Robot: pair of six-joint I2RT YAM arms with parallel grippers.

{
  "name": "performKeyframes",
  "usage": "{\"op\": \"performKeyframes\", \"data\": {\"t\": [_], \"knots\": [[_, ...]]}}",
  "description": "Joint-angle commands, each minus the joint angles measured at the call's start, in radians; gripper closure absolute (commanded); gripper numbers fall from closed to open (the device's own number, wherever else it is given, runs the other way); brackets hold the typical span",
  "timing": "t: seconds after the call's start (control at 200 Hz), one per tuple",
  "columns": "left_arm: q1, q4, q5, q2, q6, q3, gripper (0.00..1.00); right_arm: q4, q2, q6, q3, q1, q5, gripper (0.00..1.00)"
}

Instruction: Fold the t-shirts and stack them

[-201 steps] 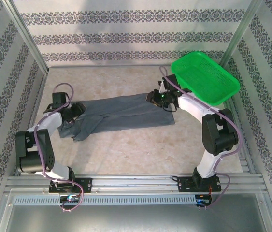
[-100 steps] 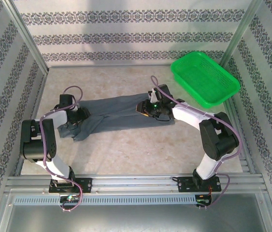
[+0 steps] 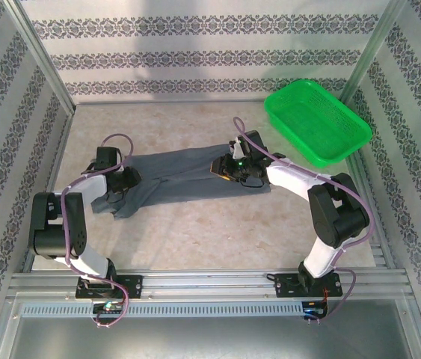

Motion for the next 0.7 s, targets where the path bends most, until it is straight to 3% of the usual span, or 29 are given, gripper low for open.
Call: {"op": "performKeyframes", "data": {"t": [0.0, 0.185, 0.46, 0.694], "knots": [[-0.016, -0.034, -0.013, -0.014, 0.011, -0.003, 0.82, 0.000, 0.008, 0.009, 0.021, -0.003, -0.017, 0.60], [-0.028, -0.082, -0.014, -0.028, 0.013, -0.004, 1.00, -0.004, -0.015, 0.010, 0.008, -0.013, -0.014, 0.61], [-0.075, -0.159, -0.022, -0.127, 0.008, -0.020, 1.00, -0.010, -0.049, 0.012, -0.010, -0.030, -0.016, 0.61], [-0.129, -0.203, 0.008, -0.235, -0.079, -0.076, 1.00, -0.006, -0.076, 0.012, -0.039, -0.032, -0.018, 0.61]]}}
